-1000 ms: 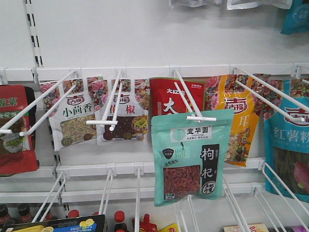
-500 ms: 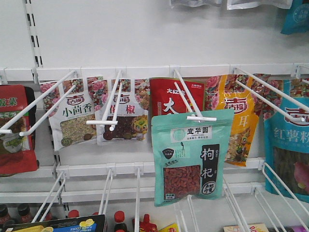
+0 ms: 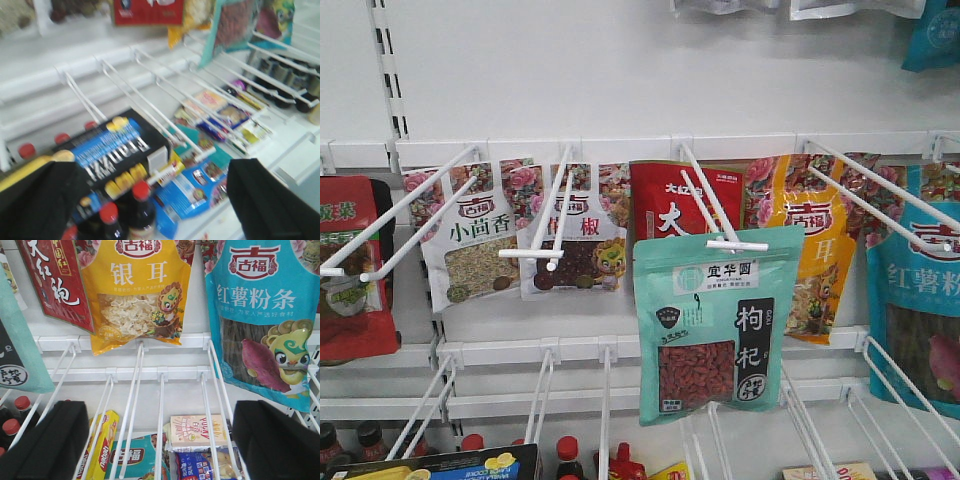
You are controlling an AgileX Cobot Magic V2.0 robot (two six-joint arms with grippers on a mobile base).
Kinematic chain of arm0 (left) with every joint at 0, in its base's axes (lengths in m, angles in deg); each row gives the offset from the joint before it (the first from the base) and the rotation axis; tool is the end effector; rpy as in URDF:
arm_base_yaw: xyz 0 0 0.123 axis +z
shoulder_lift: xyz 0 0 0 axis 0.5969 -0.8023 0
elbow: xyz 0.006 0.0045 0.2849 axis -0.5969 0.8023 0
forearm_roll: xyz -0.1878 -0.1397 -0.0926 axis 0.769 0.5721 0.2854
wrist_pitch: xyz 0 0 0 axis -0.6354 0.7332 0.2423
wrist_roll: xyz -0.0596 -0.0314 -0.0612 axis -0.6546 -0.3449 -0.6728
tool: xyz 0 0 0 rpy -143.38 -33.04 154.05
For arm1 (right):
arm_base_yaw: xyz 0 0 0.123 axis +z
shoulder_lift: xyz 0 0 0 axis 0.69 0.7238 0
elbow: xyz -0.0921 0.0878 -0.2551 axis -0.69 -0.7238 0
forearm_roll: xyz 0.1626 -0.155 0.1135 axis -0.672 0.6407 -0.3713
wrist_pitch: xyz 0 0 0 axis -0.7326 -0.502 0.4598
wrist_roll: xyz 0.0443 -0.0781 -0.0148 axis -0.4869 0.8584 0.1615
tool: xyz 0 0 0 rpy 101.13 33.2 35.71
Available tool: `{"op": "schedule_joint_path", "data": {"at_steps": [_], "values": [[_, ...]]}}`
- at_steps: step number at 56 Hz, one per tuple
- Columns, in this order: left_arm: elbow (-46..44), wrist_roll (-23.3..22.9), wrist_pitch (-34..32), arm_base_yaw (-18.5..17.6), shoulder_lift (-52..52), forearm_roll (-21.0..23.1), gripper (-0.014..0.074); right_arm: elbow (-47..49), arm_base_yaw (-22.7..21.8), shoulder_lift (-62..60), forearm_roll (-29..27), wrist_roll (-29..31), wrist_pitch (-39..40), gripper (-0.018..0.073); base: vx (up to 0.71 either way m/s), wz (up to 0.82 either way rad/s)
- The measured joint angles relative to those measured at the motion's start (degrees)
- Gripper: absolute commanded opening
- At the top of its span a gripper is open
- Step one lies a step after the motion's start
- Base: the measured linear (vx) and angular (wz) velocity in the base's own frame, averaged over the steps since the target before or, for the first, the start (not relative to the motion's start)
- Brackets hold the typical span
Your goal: Pick snacks and fruit into basket
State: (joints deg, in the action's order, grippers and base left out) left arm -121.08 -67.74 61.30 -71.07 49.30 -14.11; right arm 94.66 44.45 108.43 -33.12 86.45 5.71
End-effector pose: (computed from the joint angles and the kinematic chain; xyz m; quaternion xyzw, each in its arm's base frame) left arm 0.0953 -0.0658 0.3245 0.2073 0.8296 -0.1835 0.4849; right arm 0.1280 0.0046 0.3478 -0.0098 0.8260 0.0192 0.5632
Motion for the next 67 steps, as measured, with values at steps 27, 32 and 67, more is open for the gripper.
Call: {"op": "schedule_joint_path", "data": {"at_steps": [27, 32, 67], "values": [[10.53, -3.64, -13.46, -0.52, -0.51, 14.22, 0.0674, 0.00, 0.00, 0.00, 0.00, 0.00, 0.00, 0.0323, 0.00, 0.00], [13.10, -12.14, -18.93, -0.52, -0.51, 15.22, 0.0668, 0.00, 0.00, 0.00, 0.00, 0.00, 0.00, 0.0285, 0.00, 0.00], [23.64, -80.87, -40.28, -0.52, -12.14, -0.03, 0.0615, 0.00, 0.00, 0.00, 0.05, 0.00, 0.00, 0.0209, 0.00, 0.00]]}}
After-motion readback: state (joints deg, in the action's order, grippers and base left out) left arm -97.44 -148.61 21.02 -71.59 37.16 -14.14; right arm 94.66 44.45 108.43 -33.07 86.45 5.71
